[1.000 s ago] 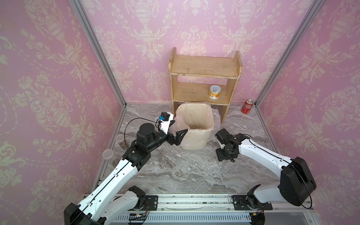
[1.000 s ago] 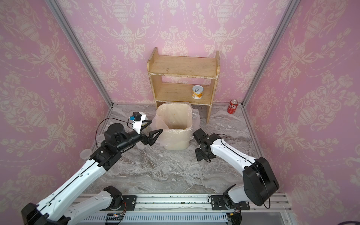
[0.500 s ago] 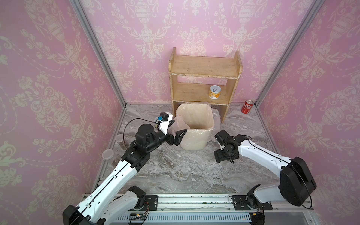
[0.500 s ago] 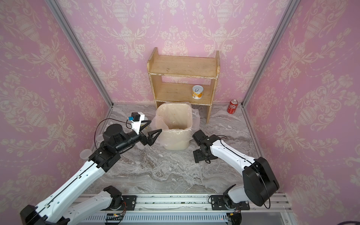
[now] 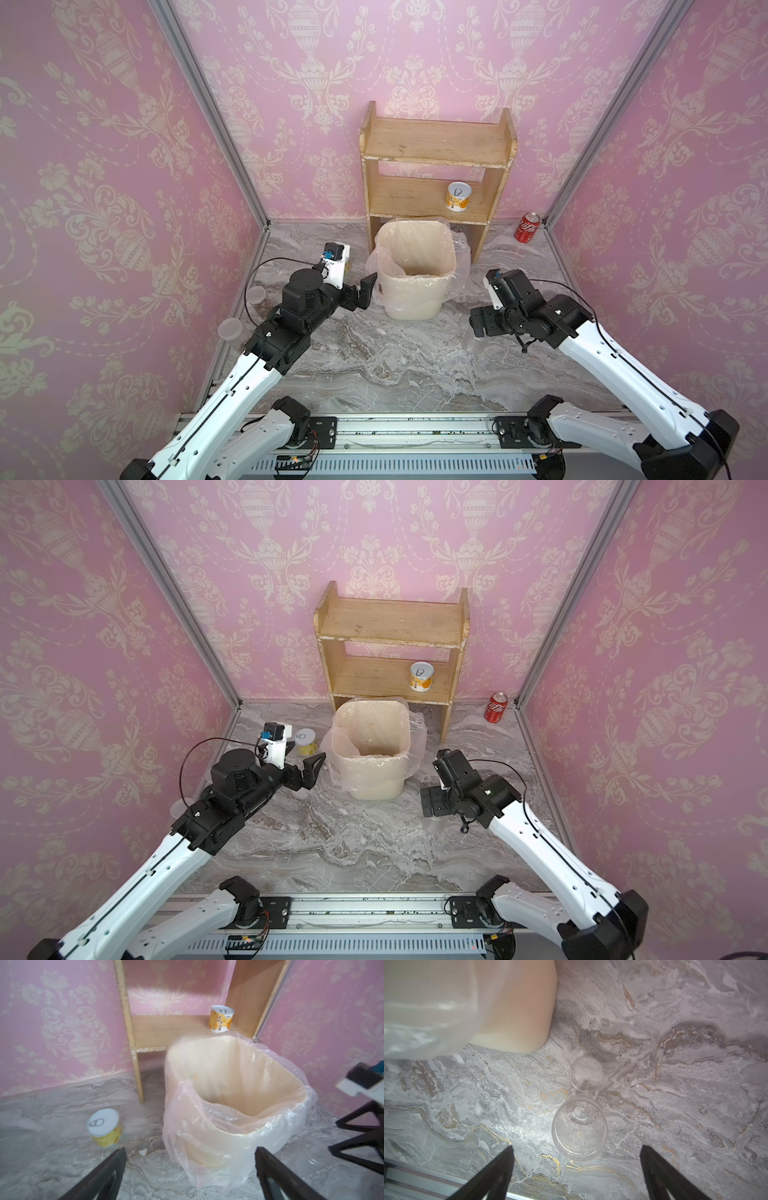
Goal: Empty the moldy dried flower tea in the jars
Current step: Place the jar at the center of the board.
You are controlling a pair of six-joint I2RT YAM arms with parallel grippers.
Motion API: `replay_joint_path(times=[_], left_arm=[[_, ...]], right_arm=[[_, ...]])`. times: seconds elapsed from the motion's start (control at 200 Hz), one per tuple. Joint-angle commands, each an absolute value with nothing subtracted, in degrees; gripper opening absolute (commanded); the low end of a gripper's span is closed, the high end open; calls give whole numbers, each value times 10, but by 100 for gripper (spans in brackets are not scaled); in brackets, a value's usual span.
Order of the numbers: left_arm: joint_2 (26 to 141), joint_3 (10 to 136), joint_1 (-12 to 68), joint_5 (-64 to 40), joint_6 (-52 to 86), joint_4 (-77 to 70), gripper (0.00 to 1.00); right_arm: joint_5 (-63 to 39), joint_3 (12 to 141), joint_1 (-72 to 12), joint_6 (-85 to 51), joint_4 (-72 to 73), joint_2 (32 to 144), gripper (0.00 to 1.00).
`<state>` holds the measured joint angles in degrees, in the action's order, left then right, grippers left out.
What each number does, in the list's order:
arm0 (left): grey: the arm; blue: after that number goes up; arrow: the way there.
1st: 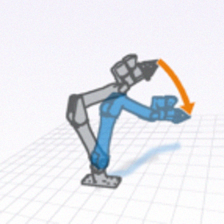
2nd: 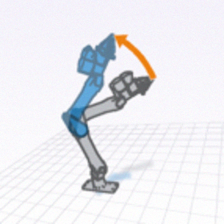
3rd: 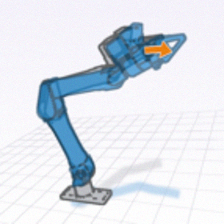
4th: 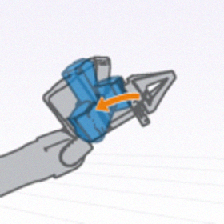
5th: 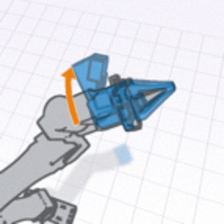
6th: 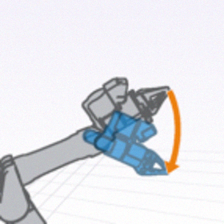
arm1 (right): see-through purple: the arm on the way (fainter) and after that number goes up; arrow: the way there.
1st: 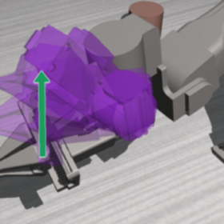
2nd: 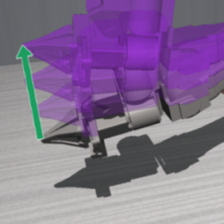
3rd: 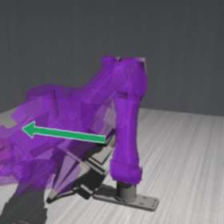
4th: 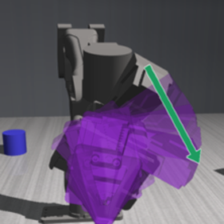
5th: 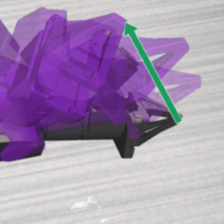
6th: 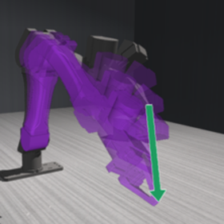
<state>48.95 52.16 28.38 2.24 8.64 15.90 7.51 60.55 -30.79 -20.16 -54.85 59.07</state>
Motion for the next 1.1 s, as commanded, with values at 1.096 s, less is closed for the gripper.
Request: replay_joint_path(times=[1.096], left_arm=[[528, 602, -68, 430, 370, 553, 99]], right_arm=[[-69, 579, -312, -127, -369, 508, 99]])
